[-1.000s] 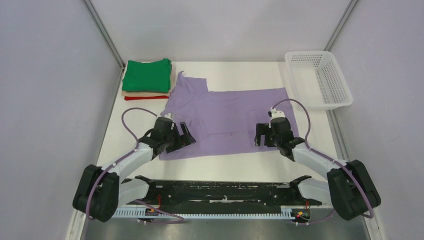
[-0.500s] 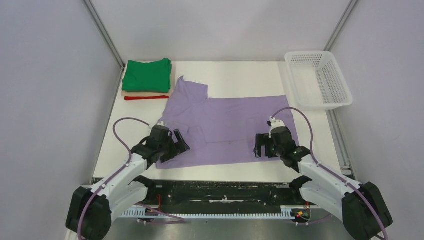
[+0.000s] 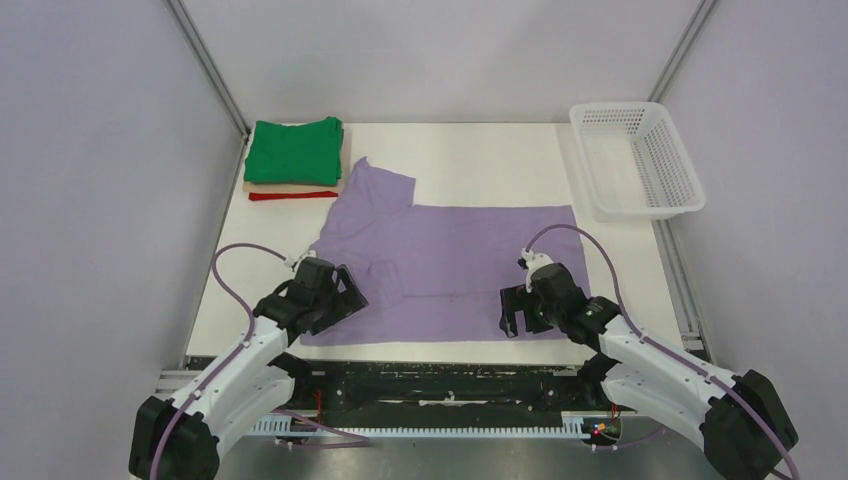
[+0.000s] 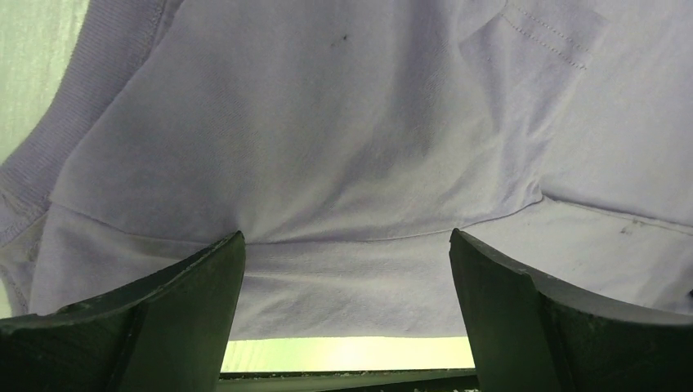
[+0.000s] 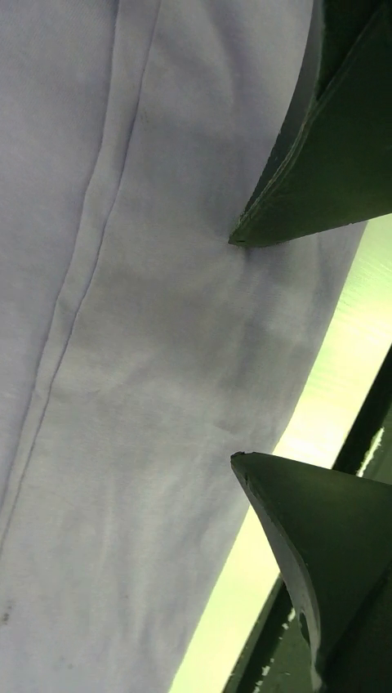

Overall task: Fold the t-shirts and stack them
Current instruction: Fold the flattened tshirt in 1/3 of the way, then grab the side of the flattened tshirt furthest away from the robot with both arms

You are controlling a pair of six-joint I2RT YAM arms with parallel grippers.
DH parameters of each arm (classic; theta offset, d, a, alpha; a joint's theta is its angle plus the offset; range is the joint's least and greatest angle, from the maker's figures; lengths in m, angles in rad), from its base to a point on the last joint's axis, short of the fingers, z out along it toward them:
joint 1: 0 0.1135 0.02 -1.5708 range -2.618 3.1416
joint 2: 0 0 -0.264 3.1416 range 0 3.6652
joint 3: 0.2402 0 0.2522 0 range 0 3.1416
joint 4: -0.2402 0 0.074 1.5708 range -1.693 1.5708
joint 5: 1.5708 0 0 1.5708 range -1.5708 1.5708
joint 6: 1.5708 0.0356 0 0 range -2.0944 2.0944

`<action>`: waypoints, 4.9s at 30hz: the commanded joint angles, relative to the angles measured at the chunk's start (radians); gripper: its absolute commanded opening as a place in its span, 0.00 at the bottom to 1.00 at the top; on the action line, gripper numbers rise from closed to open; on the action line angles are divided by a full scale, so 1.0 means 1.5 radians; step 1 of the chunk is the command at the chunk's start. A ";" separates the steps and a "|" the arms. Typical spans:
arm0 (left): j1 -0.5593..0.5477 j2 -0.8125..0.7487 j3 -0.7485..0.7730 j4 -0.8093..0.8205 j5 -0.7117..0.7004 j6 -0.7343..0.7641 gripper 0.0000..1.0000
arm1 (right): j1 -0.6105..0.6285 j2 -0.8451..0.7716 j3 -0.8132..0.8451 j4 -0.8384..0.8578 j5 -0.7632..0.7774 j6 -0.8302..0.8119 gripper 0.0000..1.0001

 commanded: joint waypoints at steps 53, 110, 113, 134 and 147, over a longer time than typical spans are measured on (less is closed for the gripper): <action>-0.002 0.950 1.224 -0.200 -0.203 0.552 0.98 | -0.202 0.183 0.250 0.136 0.117 -0.060 0.98; 0.057 0.925 1.004 0.079 -0.054 0.663 0.02 | -0.269 0.385 0.409 0.012 0.317 0.007 0.98; 0.057 0.869 0.924 0.119 -0.036 0.652 0.02 | -0.284 0.445 0.463 0.008 0.326 0.033 0.98; 0.056 0.647 0.659 0.209 0.146 0.599 0.02 | -0.301 0.749 0.717 -0.091 0.435 0.124 0.98; 0.056 0.551 0.525 0.288 0.100 0.568 0.02 | -0.304 0.719 0.632 -0.078 0.430 0.146 0.90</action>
